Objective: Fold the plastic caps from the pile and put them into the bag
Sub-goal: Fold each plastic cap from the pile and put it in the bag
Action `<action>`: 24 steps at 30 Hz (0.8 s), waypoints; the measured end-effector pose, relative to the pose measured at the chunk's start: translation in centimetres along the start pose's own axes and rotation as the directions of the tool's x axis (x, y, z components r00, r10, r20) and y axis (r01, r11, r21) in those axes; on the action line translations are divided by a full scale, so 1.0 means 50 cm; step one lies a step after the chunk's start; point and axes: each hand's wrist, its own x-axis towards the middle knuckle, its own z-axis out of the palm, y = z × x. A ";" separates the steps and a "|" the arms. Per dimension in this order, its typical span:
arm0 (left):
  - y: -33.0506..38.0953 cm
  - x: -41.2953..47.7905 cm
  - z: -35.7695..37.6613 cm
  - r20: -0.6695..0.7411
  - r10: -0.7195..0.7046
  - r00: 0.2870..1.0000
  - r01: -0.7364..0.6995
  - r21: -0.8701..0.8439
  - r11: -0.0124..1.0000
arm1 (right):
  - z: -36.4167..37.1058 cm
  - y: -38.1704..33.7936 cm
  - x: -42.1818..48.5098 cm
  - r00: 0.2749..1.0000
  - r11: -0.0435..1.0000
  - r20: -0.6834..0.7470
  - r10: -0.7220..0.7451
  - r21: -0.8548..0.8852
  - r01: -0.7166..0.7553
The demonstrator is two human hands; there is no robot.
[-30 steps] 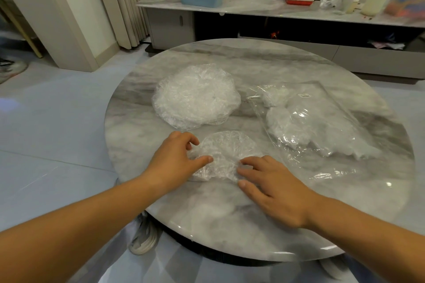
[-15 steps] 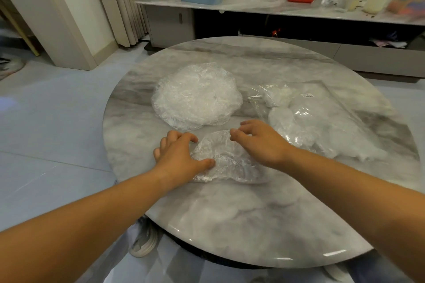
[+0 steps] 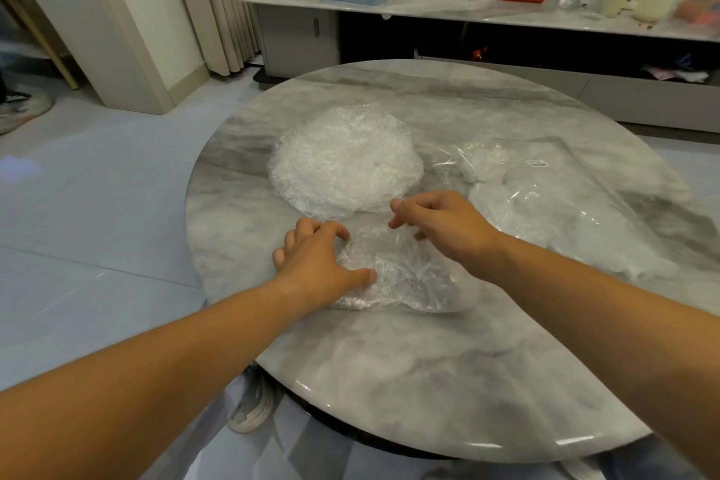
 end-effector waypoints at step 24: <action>-0.030 -0.004 -0.069 0.262 0.095 0.960 -0.092 -0.026 0.995 | 0.008 0.060 -0.131 0.854 0.693 0.432 -0.290 -0.521 0.498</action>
